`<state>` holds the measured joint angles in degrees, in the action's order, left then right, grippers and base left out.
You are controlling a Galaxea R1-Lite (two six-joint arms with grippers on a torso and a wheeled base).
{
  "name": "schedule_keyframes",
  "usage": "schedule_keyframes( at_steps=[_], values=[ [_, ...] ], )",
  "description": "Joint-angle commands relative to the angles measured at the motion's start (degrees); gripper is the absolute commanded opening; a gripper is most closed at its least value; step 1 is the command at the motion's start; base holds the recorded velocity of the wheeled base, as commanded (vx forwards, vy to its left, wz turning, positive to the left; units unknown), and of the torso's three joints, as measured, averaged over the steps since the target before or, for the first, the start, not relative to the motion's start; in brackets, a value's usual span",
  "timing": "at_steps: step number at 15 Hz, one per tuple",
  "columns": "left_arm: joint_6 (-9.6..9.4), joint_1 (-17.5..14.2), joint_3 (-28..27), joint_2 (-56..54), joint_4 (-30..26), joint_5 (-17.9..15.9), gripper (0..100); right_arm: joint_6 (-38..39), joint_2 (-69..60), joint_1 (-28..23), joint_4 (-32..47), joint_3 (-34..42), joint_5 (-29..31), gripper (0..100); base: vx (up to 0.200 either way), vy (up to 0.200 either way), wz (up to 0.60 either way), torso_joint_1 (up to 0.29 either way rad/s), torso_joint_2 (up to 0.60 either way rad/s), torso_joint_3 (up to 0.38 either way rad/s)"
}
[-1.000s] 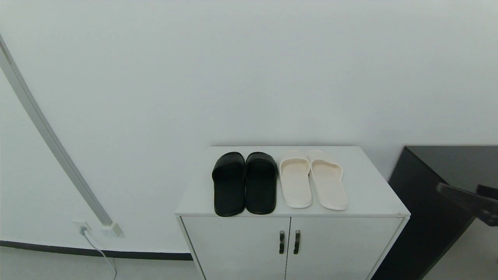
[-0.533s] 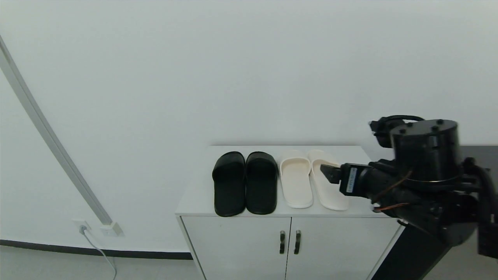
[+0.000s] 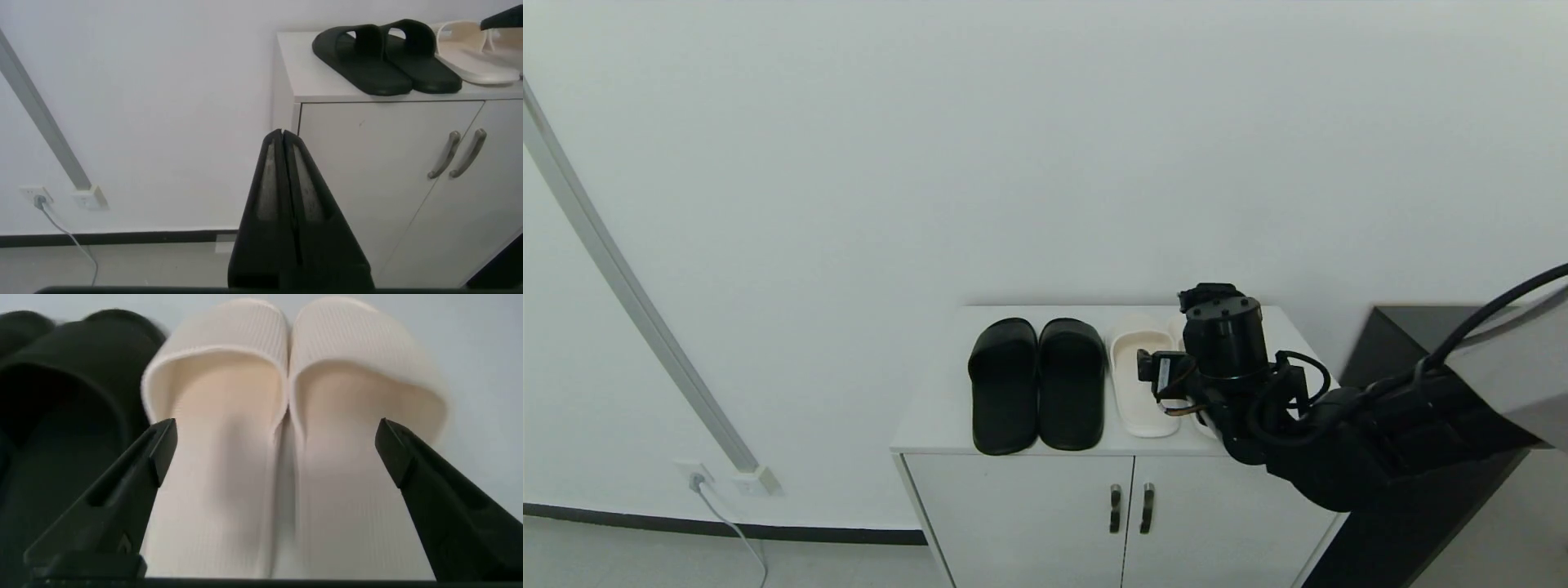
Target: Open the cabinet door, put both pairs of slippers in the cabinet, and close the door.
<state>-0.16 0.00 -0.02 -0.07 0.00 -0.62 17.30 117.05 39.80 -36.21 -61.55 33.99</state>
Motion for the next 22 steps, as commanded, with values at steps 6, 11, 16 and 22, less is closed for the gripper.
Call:
schedule_keyframes(
  at_steps=[6, 11, 16, 22],
  values=[
    [0.07, 0.00, -0.06, 0.07, 0.00, -0.08, 0, -1.39, 8.45, -3.33, -0.09, -7.80, -0.94, 100, 0.000, 0.000, 0.00, 0.000, 0.00, 0.000],
    [0.07, 0.00, 0.02, 0.07, 0.00, 0.01, 0, -3.06, 12.15, -5.52, 0.00, -13.16, -2.96, 100, 0.000, 0.000, 0.00, 0.000, 0.00, 0.000],
    [0.07, 0.00, -0.06, 0.07, 0.00, -0.08, 0, -3.15, 12.58, -6.40, 0.00, -13.86, -4.63, 0, 0.000, 0.000, 0.00, 0.000, 0.00, 0.000],
    [0.07, 0.00, -0.06, 0.07, 0.00, -0.08, 0, -6.22, 8.19, -6.40, -0.27, -12.19, -4.02, 0, 0.000, 0.000, 0.00, 0.000, 0.00, 0.000]
  ],
)
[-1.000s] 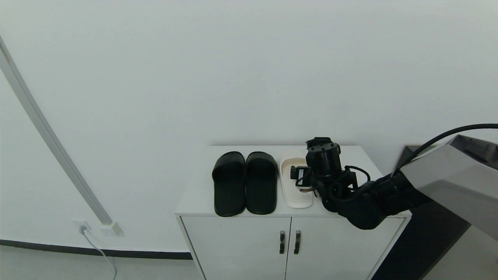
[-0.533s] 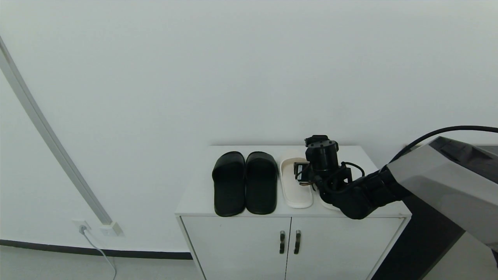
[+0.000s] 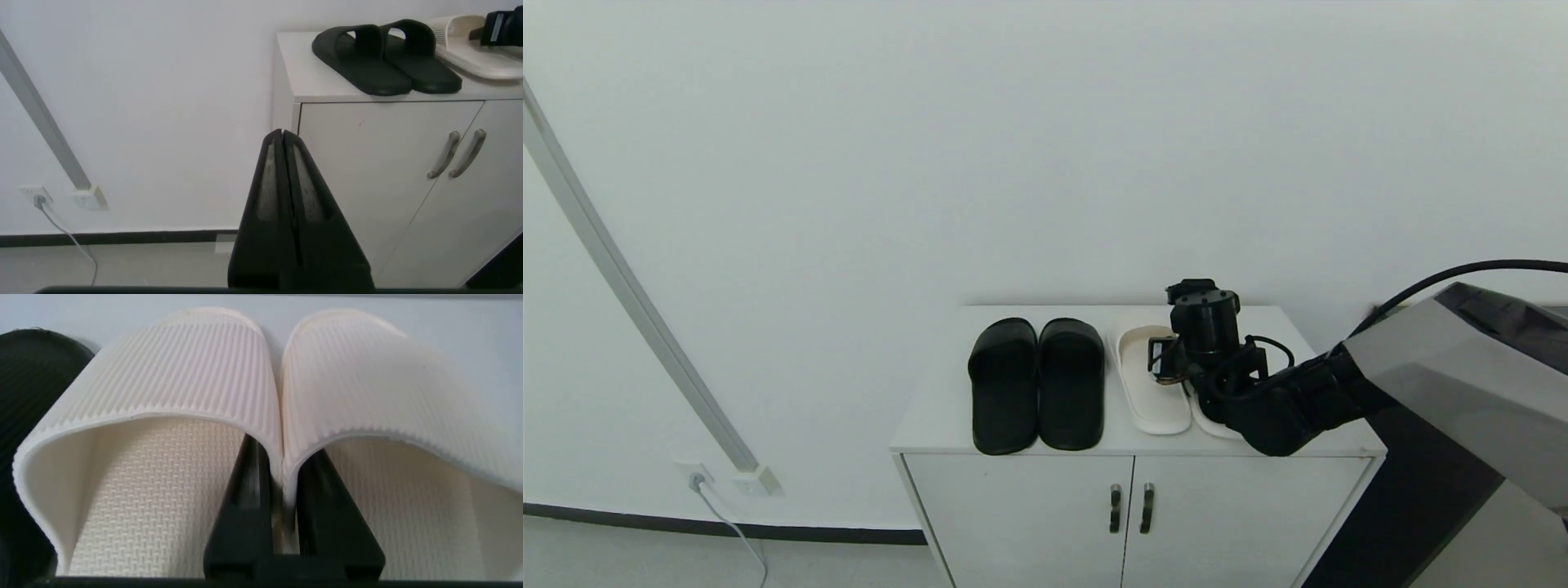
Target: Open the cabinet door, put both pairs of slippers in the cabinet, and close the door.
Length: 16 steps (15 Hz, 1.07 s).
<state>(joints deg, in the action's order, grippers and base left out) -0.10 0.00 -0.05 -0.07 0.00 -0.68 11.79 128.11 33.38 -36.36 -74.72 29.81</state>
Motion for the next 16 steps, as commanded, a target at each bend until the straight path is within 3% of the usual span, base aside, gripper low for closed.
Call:
schedule_keyframes(
  at_steps=[1, 4, 8, 12, 16],
  values=[
    [0.01, 0.00, 0.05, 0.07, 0.00, 0.07, 0, -0.98, -4.89, 0.20, -0.11, 2.12, 0.25, 0, 0.000, 0.000, 0.00, 0.000, 0.00, 0.000],
    [0.01, 0.00, 0.05, 0.07, 0.00, -0.02, 0, -0.98, -14.91, 2.75, -0.11, 12.14, -0.27, 0, 0.000, 0.000, 0.00, 0.000, 0.00, 0.000],
    [-0.08, 0.00, 0.05, 0.07, 0.00, -0.02, 0, -1.07, -33.45, 9.60, -2.40, 36.31, -10.65, 0, 0.000, 0.000, 0.00, 0.000, 0.00, 0.000],
    [0.01, 0.00, -0.04, 0.07, 0.00, -0.02, 0, -2.38, -39.25, 14.79, 0.68, 38.77, -10.47, 0, 0.000, 0.000, 0.00, 0.000, 0.00, 0.000],
    [-0.08, 0.00, 0.05, 0.07, 0.00, -0.02, 0, -2.38, -39.17, 15.05, 1.12, 39.74, -10.56, 0, -0.050, 0.000, 0.00, -0.001, 0.00, 0.001]
  ],
)
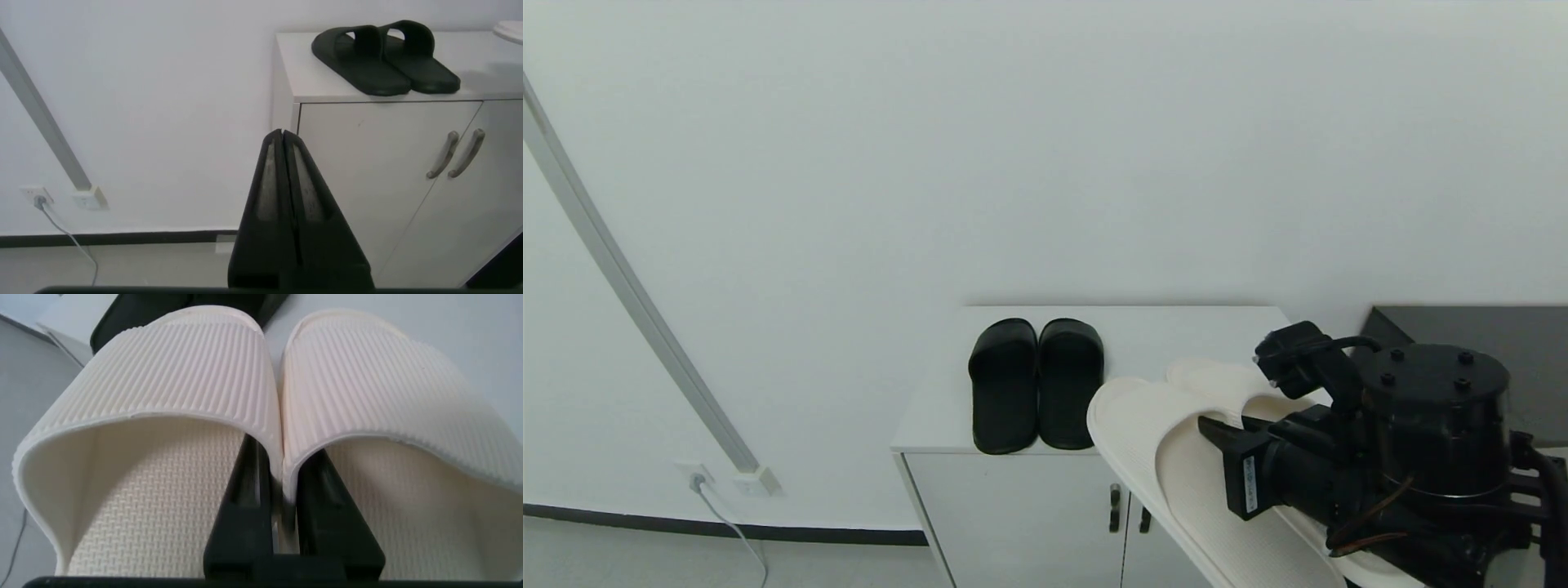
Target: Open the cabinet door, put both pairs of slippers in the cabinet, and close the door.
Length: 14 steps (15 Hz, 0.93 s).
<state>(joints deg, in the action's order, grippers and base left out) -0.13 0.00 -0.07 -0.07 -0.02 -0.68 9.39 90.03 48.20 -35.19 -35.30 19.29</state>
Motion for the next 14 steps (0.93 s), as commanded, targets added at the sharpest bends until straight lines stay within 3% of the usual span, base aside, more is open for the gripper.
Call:
schedule_keyframes(
  at_steps=[1, 11, 14],
  values=[
    [0.05, 0.00, 0.07, 0.07, 0.02, -0.02, 0, 0.02, -0.99, 0.31, -0.05, 0.59, -0.13, 0, -0.200, 0.000, 0.00, 0.002, 0.00, 0.002],
    [0.05, 0.00, -0.01, 0.07, 0.02, 0.07, 0, 0.11, -0.73, 0.49, -0.40, 1.64, -0.04, 0, -0.200, 0.000, 0.00, 0.002, 0.00, 0.002],
    [0.05, 0.00, -0.01, 0.07, 0.02, -0.02, 0, 0.28, -0.38, 0.31, -1.19, 1.82, -0.13, 0, 0.000, 0.000, 0.00, 0.000, 0.00, 0.000]
  ],
)
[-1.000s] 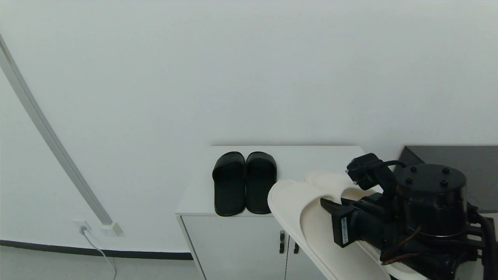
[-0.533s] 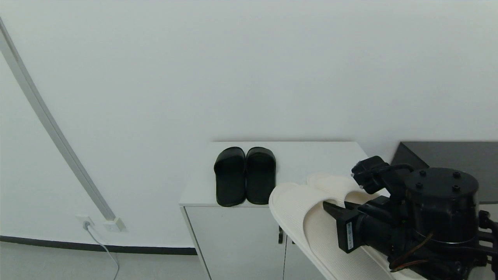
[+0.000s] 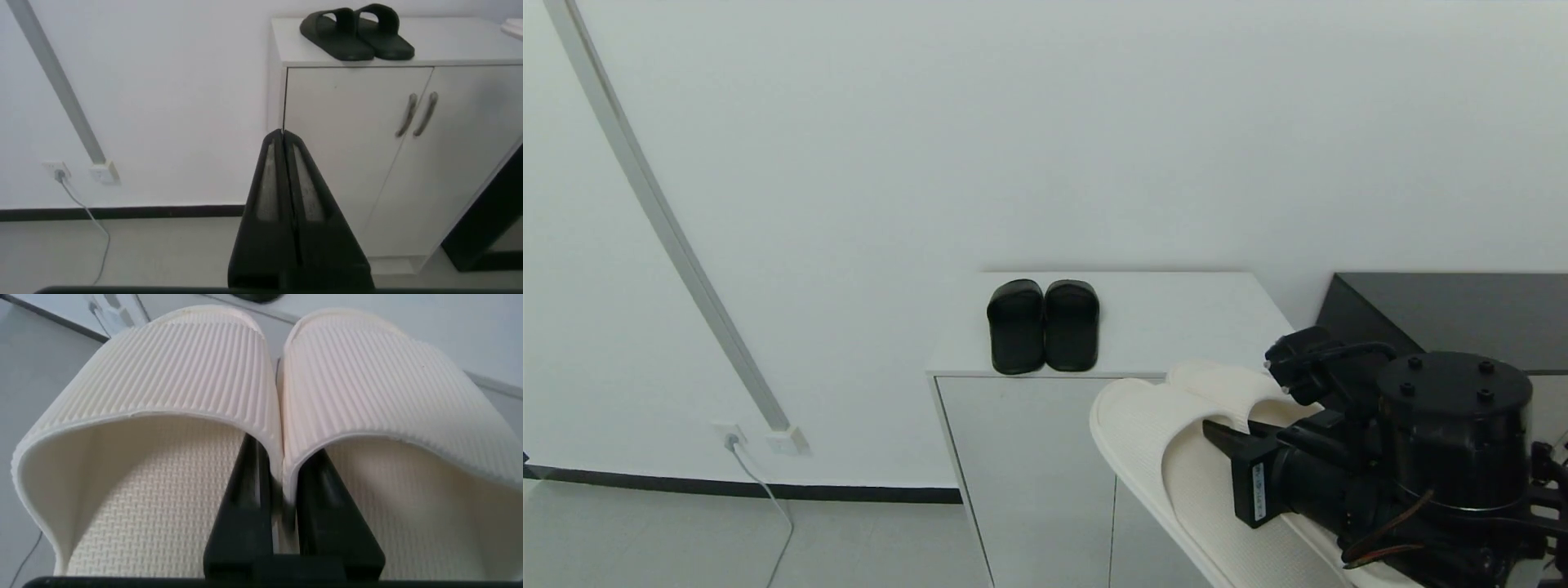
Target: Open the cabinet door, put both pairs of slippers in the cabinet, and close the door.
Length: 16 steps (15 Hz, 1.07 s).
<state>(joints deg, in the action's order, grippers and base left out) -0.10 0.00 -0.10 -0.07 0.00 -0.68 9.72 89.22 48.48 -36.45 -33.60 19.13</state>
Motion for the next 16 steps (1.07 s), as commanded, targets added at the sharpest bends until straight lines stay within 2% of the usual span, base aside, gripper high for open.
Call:
schedule_keyframes(
  at_steps=[1, 16],
  values=[
    [0.01, 0.00, 0.01, 0.07, 0.00, -0.02, 0, -0.14, 1.04, 0.03, -0.02, 0.20, 0.30, 0, 0.000, 0.000, 0.00, 0.000, 0.00, 0.000],
    [-0.17, 0.00, 0.10, 0.07, 0.00, 0.16, 0, -0.05, 1.74, -0.05, -0.11, 1.96, 0.03, 0, 0.000, 0.000, 0.00, 0.000, 0.00, 0.000]
  ],
)
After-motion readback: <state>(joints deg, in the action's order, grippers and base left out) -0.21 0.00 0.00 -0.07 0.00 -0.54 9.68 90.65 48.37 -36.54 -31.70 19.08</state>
